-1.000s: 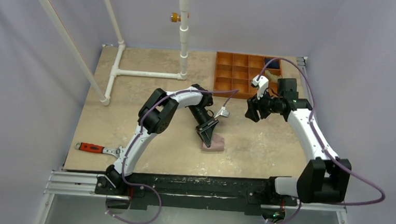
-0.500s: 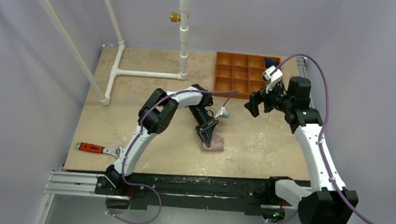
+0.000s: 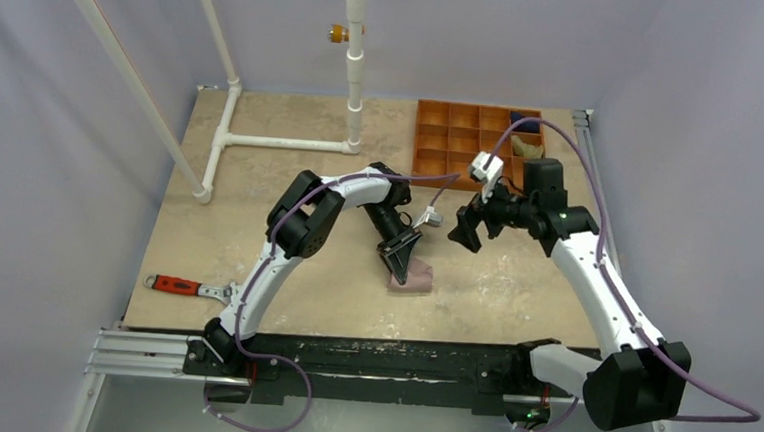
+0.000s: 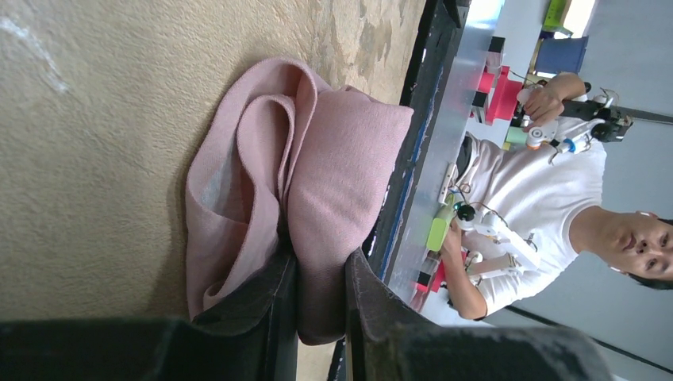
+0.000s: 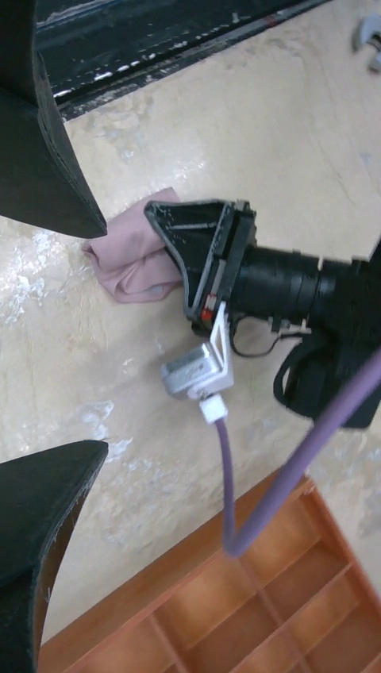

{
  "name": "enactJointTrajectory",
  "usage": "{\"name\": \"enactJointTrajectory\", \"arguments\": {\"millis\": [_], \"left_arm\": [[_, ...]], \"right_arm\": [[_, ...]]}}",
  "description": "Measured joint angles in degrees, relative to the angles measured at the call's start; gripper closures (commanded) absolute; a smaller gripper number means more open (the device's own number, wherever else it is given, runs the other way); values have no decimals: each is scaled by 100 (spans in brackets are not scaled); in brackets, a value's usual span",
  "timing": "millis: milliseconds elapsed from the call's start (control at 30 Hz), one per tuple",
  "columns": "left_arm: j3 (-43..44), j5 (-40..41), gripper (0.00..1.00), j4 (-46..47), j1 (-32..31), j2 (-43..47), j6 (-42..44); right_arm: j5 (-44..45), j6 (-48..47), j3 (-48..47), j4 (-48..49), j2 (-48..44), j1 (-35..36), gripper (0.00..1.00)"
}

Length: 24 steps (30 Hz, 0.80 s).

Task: Roll the underwear
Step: Roll the underwear to the center of the board.

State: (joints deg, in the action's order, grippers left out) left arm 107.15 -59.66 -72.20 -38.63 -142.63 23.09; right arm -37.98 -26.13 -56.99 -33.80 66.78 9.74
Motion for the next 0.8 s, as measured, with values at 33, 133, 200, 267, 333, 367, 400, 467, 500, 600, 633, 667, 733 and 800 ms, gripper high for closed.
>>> {"name": "enactJointTrajectory", "arguments": {"millis": [33, 133, 200, 267, 333, 367, 400, 467, 500, 600, 633, 667, 733, 800], "left_arm": [[0, 0, 100, 0, 0, 0, 0], [0, 0, 100, 0, 0, 0, 0], [2, -4, 100, -13, 0, -9, 2], [35, -13, 100, -83, 0, -44, 2], [94, -48, 100, -168, 2, -105, 0], [114, -59, 100, -199, 4, -127, 0], [125, -63, 100, -225, 4, -140, 0], [146, -81, 100, -278, 7, -170, 0], [151, -87, 100, -297, 7, -181, 0], [155, -105, 100, -345, 7, -203, 0], [160, -107, 100, -358, 9, -210, 0], [166, -109, 100, -367, 9, -214, 0], [173, -109, 100, -376, 9, -219, 0], [173, -111, 100, -376, 9, -223, 0]], "right_arm": [[57, -57, 37, 24, -33, 157, 1], [382, -254, 319, 144, -66, 883, 3], [629, -363, 568, 186, -35, 1362, 6], [901, -450, 769, 227, 17, 1746, 8], [1246, -546, 920, 275, 157, 2162, 10], [1410, -595, 968, 317, 240, 2356, 11], [1569, -632, 999, 365, 343, 2533, 11], [1845, -708, 1062, 507, 533, 2848, 13], [1991, -752, 1093, 568, 645, 3005, 14], [2363, -846, 1178, 767, 981, 3381, 16], [2479, -874, 1189, 826, 1104, 3488, 17], [2592, -909, 1200, 903, 1237, 3587, 17], [2758, -966, 1202, 992, 1410, 3696, 18], [2892, -1025, 1202, 1088, 1537, 3762, 19]]}}
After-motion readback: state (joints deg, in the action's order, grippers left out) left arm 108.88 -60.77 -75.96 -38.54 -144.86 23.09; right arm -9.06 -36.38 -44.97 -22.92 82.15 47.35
